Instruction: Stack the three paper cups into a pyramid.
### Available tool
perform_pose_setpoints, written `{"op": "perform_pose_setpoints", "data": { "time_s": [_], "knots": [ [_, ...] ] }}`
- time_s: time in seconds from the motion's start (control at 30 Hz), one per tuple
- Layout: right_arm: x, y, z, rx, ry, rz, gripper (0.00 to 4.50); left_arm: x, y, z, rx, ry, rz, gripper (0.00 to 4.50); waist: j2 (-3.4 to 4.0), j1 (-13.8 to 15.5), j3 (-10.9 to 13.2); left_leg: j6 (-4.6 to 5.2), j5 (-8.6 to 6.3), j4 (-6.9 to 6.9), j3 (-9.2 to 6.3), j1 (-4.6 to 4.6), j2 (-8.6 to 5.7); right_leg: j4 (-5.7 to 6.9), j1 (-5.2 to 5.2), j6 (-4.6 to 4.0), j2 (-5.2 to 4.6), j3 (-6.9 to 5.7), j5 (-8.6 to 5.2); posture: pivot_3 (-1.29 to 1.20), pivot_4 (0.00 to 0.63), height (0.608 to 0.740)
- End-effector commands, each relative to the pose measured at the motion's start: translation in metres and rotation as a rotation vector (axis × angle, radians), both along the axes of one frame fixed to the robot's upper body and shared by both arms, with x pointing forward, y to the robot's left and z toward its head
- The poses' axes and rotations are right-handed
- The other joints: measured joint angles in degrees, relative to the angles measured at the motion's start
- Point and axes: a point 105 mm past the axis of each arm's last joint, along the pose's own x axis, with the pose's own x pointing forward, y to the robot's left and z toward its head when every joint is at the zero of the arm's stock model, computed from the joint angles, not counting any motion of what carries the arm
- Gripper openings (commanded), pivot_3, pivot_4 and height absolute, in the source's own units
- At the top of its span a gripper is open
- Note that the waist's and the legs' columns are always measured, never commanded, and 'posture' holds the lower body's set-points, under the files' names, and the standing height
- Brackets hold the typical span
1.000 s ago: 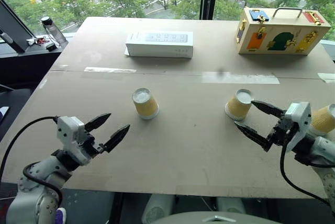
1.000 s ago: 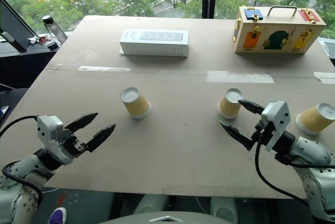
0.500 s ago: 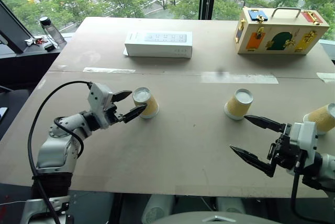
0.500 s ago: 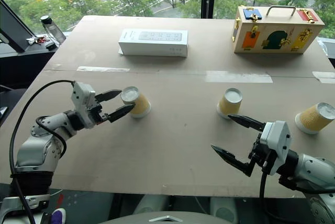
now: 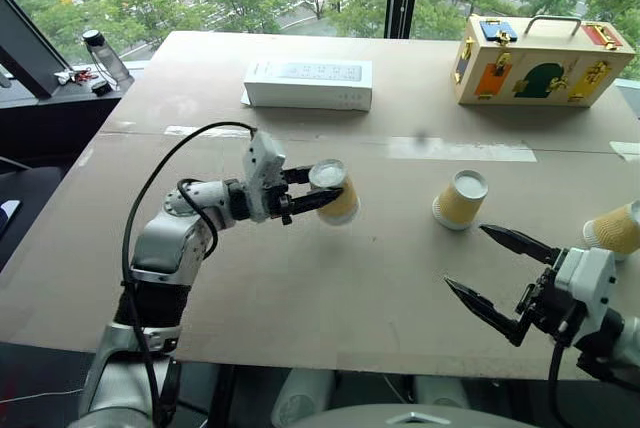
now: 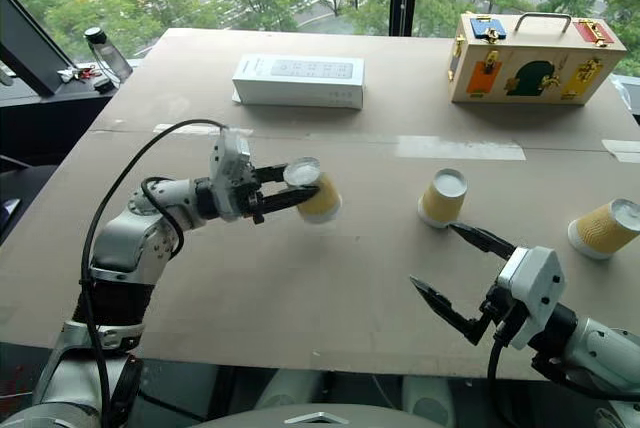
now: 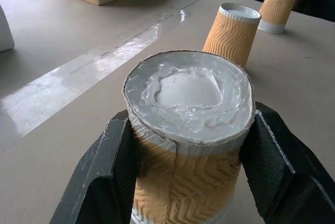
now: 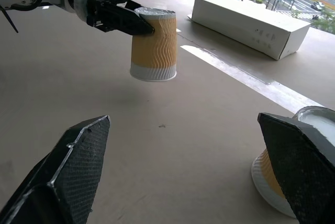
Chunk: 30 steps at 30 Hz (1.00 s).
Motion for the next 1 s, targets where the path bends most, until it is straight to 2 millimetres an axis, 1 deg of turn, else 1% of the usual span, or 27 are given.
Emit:
{"op": "perform_pose_setpoints", "data": {
  "time_s": [0.03,0.1,0.13,0.2,0.33,0.57,0.7,1.0],
  "knots": [
    [-0.006,-0.002,0.010,-0.010,-0.058,-0.039,4.50,0.006,-0.026,0.003,-0.027,-0.009,-0.055,2.26,0.03,-0.5,0.0,0.00,0.00,-0.02,0.04,0.04,0.01,0.01,-0.01,-0.03,0.01,0.03,0.02,0.00,0.150,0.740],
    [-0.009,-0.009,0.007,-0.018,-0.051,-0.089,4.50,0.014,-0.044,-0.002,-0.035,-0.009,-0.068,2.26,0.05,-0.6,0.0,0.00,0.00,-0.03,0.03,0.04,0.02,0.01,-0.01,-0.06,0.04,0.03,0.03,0.00,0.150,0.740],
    [-0.011,-0.012,0.006,-0.023,-0.047,-0.109,4.50,0.017,-0.048,-0.004,-0.037,-0.009,-0.071,2.26,0.03,-0.5,0.0,0.00,0.00,-0.02,0.02,0.03,0.00,0.01,0.00,-0.11,0.04,0.03,0.06,0.00,0.150,0.740],
    [-0.017,-0.017,0.002,-0.032,-0.034,-0.142,4.50,0.021,-0.064,-0.011,-0.022,-0.026,-0.096,2.26,0.01,-0.4,0.0,0.00,0.01,0.00,0.01,-0.01,-0.01,0.01,0.00,-0.12,0.04,0.03,0.07,0.00,0.150,0.740],
    [-0.025,-0.022,-0.002,-0.025,-0.017,-0.194,4.50,0.025,-0.082,-0.025,0.014,-0.053,-0.141,2.26,0.00,-0.6,0.0,0.00,0.01,0.02,0.03,0.01,-0.02,0.01,0.00,-0.06,0.04,0.05,0.05,0.00,0.150,0.740],
    [-0.034,-0.030,-0.005,-0.020,-0.014,-0.264,4.50,0.031,-0.102,-0.037,0.053,-0.107,-0.171,2.26,0.01,-0.6,0.0,0.00,0.00,0.03,0.01,0.01,-0.01,0.01,0.01,0.03,0.04,0.04,0.00,0.00,0.150,0.740],
    [-0.037,-0.032,-0.004,-0.019,-0.022,-0.284,4.50,0.031,-0.108,-0.039,0.069,-0.136,-0.194,2.26,0.02,-0.4,0.0,0.00,0.00,0.04,0.02,0.01,-0.01,0.01,0.02,0.06,0.04,0.04,-0.02,0.00,0.150,0.740],
    [-0.039,-0.034,-0.004,-0.026,-0.025,-0.307,4.50,0.036,-0.117,-0.040,0.056,-0.135,-0.210,2.26,0.03,0.2,0.0,0.01,0.01,0.06,0.00,0.01,-0.02,0.01,0.04,0.10,0.04,0.02,-0.02,0.00,0.150,0.740]
  ]
}}
